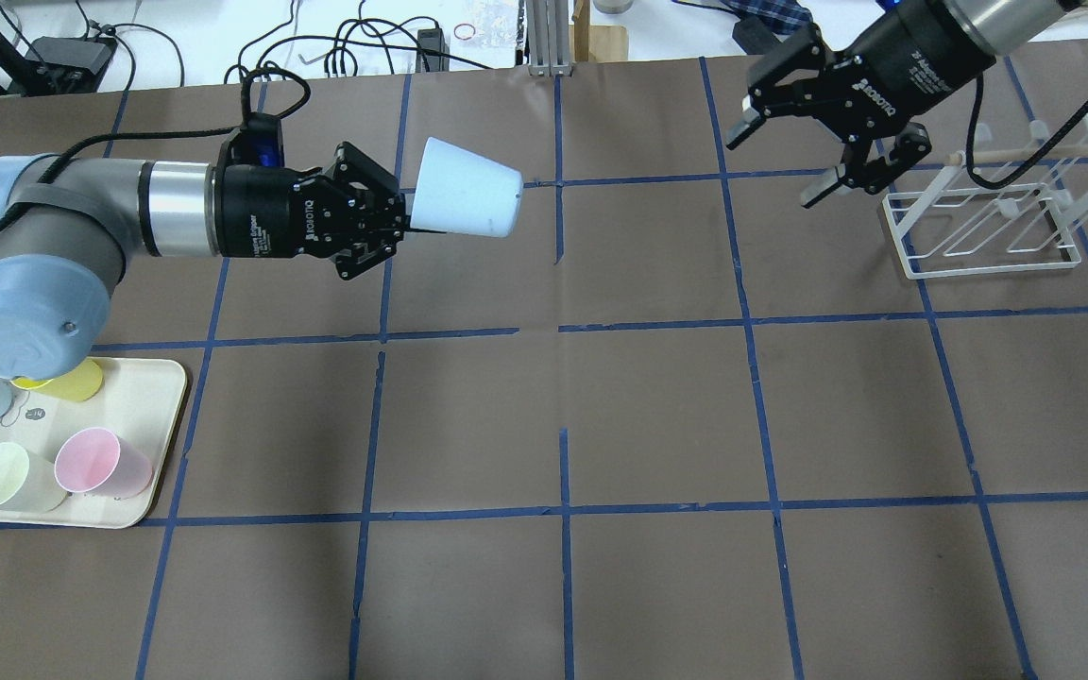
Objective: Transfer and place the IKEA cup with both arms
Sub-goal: 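Carry the cup toward the tray with the left gripper while the right gripper withdraws, then lower the light blue cup onto the white tray beside the yellow cup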
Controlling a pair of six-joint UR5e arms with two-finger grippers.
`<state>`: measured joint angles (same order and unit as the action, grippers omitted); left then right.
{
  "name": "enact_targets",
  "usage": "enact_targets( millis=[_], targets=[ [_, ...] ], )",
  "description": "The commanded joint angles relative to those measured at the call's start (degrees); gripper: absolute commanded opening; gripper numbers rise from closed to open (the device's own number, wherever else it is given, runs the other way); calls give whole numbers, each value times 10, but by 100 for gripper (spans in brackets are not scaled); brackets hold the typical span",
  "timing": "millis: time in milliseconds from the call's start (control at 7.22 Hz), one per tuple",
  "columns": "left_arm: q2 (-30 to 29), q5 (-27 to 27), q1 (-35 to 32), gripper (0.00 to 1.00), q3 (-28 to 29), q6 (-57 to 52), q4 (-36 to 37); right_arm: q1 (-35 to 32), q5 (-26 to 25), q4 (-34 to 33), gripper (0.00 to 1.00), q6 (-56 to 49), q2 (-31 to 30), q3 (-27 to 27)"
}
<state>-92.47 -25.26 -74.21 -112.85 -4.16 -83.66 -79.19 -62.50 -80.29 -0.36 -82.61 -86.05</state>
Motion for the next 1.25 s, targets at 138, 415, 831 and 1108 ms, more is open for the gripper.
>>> enact_targets(
  millis=[138,415,831,1108],
  targets=[
    [1,-331,41,0,9,-34,99,-87,-203,-54,100,73,10,9],
    [-8,-474,42,0,40,-129,126,-125,-281,-114,100,91,8,6],
    [-44,-582,139,0,41,-368,202,-126,-300,-161,100,81,5,2],
    [-74,-582,193,0,37,-479,252,-127,-301,-174,100,80,-3,0]
  ],
)
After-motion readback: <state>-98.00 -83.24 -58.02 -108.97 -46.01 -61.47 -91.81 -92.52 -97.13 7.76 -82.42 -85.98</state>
